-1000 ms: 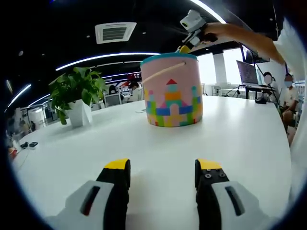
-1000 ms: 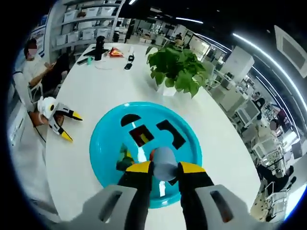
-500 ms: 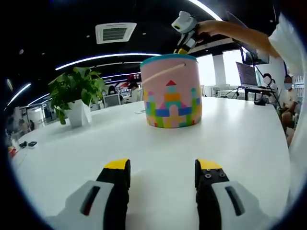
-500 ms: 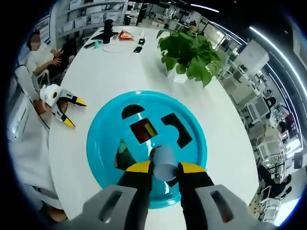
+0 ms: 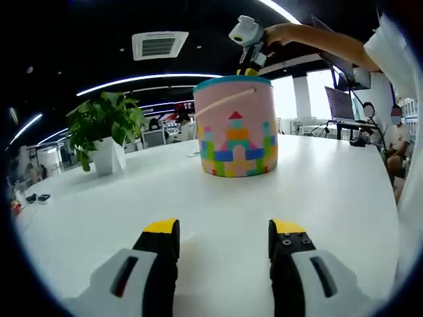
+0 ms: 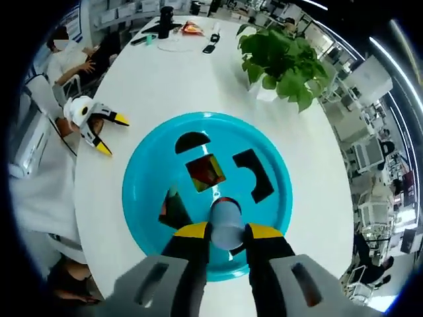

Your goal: Arrange the toys in the designated storage area by placing each visible toy with the group until no toy remains scattered across the table.

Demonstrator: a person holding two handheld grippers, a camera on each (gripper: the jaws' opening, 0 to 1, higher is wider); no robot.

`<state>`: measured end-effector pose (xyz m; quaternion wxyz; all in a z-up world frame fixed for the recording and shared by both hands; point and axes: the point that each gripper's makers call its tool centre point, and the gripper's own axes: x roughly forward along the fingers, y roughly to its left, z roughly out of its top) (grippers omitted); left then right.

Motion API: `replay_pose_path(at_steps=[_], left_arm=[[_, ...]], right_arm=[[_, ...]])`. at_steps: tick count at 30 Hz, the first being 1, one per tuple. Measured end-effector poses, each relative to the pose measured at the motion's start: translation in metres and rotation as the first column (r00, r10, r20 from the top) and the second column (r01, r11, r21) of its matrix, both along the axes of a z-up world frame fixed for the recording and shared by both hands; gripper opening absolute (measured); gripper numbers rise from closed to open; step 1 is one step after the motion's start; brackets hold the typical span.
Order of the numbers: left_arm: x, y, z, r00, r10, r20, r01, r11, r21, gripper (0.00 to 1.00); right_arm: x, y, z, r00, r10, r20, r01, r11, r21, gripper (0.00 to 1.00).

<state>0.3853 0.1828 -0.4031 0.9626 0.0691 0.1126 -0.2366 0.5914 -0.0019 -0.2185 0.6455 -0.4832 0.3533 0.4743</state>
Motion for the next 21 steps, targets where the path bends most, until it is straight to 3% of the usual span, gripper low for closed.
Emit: replay_pose_path(at_steps=[9, 21], left_arm=[[0.000, 0.000, 0.000, 1.000, -0.001, 0.001, 0.001, 1.000, -0.006, 0.55], [-0.001, 0.002, 0.001, 1.000, 0.001, -0.002, -0.001, 1.000, -0.017, 0.56]], right_arm=[[0.002, 0.005, -0.009, 0.999, 0.043, -0.029, -0.045, 0.997, -0.063, 0.21], [0.004, 0.007, -0.010, 0.999, 0.030, -0.028, -0.031, 0.999, -0.039, 0.22]])
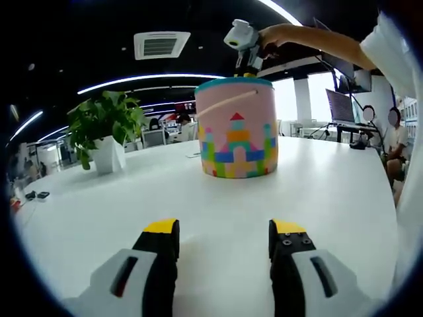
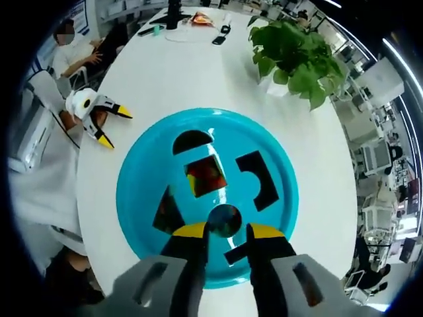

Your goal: Arrange the toys in the designated storage area by placing each visible toy with the group until no toy remains scattered across the table.

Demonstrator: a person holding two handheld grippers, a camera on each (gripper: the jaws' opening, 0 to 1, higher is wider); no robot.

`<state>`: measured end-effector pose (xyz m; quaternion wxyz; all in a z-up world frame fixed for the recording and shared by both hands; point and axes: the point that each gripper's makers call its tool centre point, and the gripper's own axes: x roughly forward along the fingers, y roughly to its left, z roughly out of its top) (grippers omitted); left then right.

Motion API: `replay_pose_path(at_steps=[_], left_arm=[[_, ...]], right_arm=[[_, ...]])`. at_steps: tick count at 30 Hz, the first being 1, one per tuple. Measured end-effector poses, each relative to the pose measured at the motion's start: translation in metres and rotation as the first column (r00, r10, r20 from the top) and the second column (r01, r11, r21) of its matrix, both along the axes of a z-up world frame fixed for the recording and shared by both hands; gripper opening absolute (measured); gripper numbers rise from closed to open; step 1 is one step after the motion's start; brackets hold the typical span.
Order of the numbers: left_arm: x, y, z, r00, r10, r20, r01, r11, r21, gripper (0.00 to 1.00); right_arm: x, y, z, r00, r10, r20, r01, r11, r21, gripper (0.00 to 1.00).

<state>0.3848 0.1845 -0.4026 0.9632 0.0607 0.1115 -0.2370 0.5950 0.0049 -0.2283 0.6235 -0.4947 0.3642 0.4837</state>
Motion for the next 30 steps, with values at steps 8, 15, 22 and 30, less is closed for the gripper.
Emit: replay_pose_path(at_steps=[8, 15, 22, 30], left_arm=[[0.001, 0.001, -0.001, 1.000, 0.008, -0.002, -0.008, 1.000, 0.008, 0.56], [0.001, 0.002, -0.002, 1.000, 0.015, -0.002, -0.015, 1.000, 0.024, 0.56], [0.001, 0.000, -0.002, 1.000, 0.016, 0.010, -0.016, 0.998, 0.055, 0.56], [0.002, -0.003, -0.003, 1.000, 0.014, 0.018, -0.016, 0.994, 0.106, 0.57]], right_arm=[[-0.002, 0.000, 0.012, 1.000, -0.012, 0.026, 0.010, 0.999, 0.050, 0.23], [-0.005, -0.001, 0.046, 0.991, -0.055, 0.123, 0.026, 0.974, 0.223, 0.23], [-0.031, -0.024, 0.094, 0.965, -0.146, 0.217, 0.033, 0.891, 0.453, 0.24], [-0.081, -0.052, 0.103, 0.950, -0.245, 0.194, 0.053, 0.738, 0.673, 0.33]])
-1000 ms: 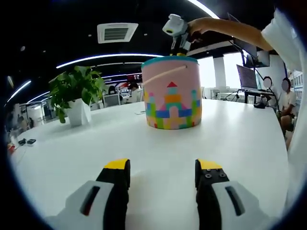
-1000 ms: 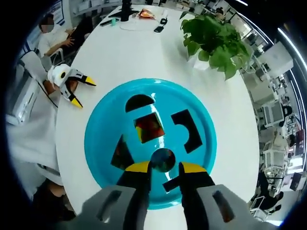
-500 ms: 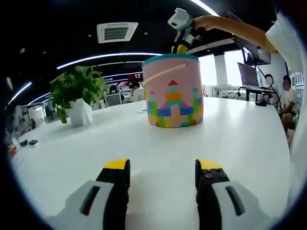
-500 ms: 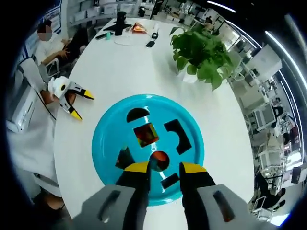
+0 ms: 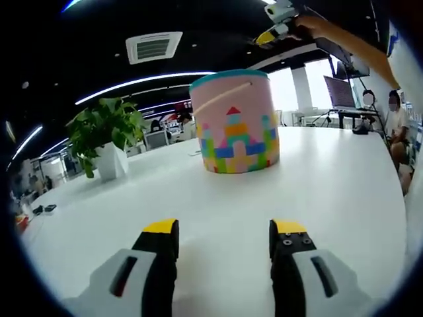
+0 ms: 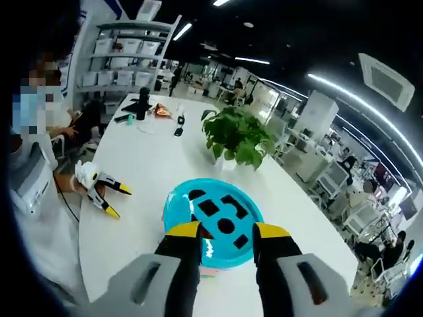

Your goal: Arrange the toys in the designated storage area by placing each visible toy with the group until no toy remains scattered across the table.

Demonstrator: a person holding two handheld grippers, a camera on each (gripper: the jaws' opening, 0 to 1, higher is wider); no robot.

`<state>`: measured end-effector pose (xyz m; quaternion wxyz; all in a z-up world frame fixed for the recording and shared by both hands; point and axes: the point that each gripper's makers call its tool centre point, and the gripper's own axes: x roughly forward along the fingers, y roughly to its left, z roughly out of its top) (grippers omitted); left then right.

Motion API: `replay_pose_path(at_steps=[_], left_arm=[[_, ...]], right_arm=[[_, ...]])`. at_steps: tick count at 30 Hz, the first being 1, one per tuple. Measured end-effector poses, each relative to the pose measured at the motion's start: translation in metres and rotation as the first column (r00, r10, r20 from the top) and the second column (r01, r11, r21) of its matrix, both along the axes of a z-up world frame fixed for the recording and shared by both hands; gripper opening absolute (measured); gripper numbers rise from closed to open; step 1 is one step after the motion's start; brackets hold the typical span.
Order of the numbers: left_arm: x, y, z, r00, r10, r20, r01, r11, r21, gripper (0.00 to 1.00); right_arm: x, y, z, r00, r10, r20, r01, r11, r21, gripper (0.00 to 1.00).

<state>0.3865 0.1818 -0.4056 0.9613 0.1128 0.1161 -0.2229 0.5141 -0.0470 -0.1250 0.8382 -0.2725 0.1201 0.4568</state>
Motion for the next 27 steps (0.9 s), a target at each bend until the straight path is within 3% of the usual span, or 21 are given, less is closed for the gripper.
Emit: replay_pose_path(at_steps=[5, 8, 10, 13, 16, 19, 20, 23, 27], left_arm=[[0.000, 0.000, 0.002, 1.000, 0.001, 0.003, -0.001, 1.000, 0.001, 0.60], [0.000, 0.000, 0.003, 1.000, 0.000, 0.003, 0.000, 1.000, -0.011, 0.62], [0.000, -0.001, 0.003, 1.000, -0.004, 0.001, 0.004, 1.000, -0.010, 0.62], [-0.003, -0.005, 0.004, 1.000, -0.013, 0.004, 0.013, 1.000, 0.013, 0.63], [-0.007, -0.012, 0.005, 0.999, -0.036, 0.011, 0.035, 0.997, 0.064, 0.64], [-0.012, -0.017, 0.003, 0.999, -0.054, 0.005, 0.053, 0.996, 0.077, 0.68], [-0.016, -0.018, 0.003, 0.998, -0.057, -0.003, 0.057, 0.996, 0.075, 0.68], [-0.027, -0.020, 0.006, 0.998, -0.067, -0.009, 0.068, 0.996, 0.055, 0.70], [-0.039, -0.020, 0.009, 0.998, -0.062, -0.022, 0.063, 0.997, 0.039, 0.74]], right_arm=[[-0.033, -0.019, -0.024, 0.998, -0.052, -0.018, 0.054, 0.991, 0.121, 0.47], [-0.055, -0.028, -0.038, 0.996, -0.085, 0.001, 0.083, 0.976, 0.202, 0.48], [-0.070, -0.035, -0.052, 0.992, -0.120, -0.032, 0.125, 0.961, 0.248, 0.48], [-0.085, -0.051, -0.079, 0.980, -0.199, -0.029, 0.199, 0.945, 0.260, 0.53], [-0.100, -0.056, -0.100, 0.975, -0.214, -0.055, 0.221, 0.935, 0.276, 0.56], [-0.112, -0.062, -0.118, 0.964, -0.243, -0.106, 0.265, 0.908, 0.326, 0.58], [-0.114, -0.067, -0.122, 0.955, -0.275, -0.113, 0.298, 0.887, 0.353, 0.59], [-0.125, -0.071, -0.140, 0.949, -0.293, -0.120, 0.316, 0.889, 0.331, 0.65], [-0.140, -0.073, -0.164, 0.939, -0.310, -0.150, 0.343, 0.879, 0.332, 0.66]])
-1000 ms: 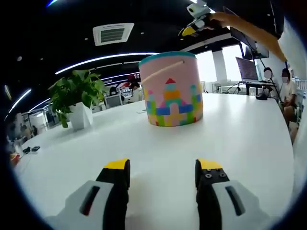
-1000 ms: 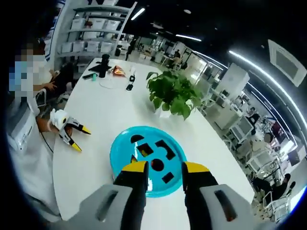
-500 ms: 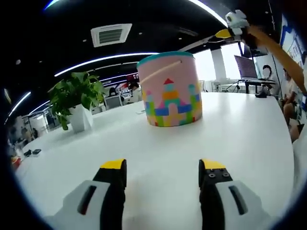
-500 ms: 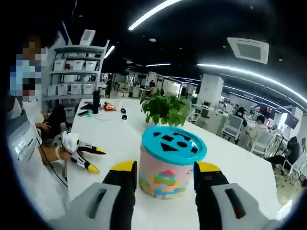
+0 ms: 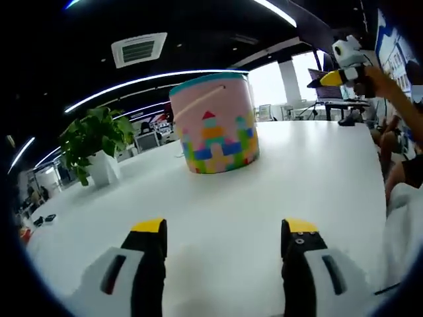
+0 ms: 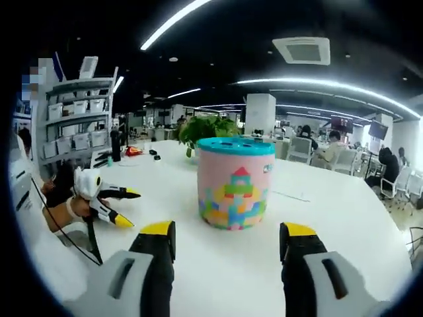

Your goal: Arrange the toys in the designated storage area by placing each visible toy with the group until no toy remains scattered across the table.

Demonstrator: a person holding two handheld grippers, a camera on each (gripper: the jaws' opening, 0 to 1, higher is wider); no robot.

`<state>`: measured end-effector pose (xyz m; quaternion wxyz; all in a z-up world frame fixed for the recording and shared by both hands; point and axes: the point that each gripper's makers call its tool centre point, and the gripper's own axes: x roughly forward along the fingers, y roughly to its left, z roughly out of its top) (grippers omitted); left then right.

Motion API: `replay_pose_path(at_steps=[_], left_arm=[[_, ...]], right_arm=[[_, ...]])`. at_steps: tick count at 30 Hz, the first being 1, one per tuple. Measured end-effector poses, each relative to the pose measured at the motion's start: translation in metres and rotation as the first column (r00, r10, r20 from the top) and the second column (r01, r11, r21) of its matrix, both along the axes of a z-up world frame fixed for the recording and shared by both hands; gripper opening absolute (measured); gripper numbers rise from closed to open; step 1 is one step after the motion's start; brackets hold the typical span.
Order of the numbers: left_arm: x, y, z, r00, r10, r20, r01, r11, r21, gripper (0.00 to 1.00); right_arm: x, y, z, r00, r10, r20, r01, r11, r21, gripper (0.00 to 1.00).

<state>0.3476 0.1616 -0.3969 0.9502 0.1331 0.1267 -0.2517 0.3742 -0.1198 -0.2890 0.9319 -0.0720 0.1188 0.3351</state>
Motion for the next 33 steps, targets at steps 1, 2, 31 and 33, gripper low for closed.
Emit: replay_pose_path(at_steps=[1, 2, 31, 33], left_arm=[[-0.004, -0.001, 0.001, 1.000, -0.001, -0.002, 0.001, 1.000, -0.005, 0.74], [-0.011, -0.002, 0.003, 1.000, 0.003, -0.009, -0.003, 1.000, -0.016, 0.76], [-0.105, -0.004, 0.050, 0.987, 0.019, -0.157, -0.037, 0.992, -0.119, 0.96], [-0.105, -0.003, 0.048, 0.985, 0.029, -0.173, -0.049, 0.993, -0.111, 0.95]], right_arm=[[-0.003, 0.000, -0.005, 1.000, -0.002, -0.005, 0.002, 1.000, 0.000, 0.66], [-0.009, 0.001, -0.014, 1.000, -0.006, -0.009, 0.005, 1.000, -0.003, 0.66], [-0.105, -0.038, -0.060, 0.976, -0.210, -0.057, 0.208, 0.977, -0.039, 0.78], [-0.106, -0.037, -0.060, 0.976, -0.209, -0.063, 0.208, 0.978, -0.032, 0.78]])
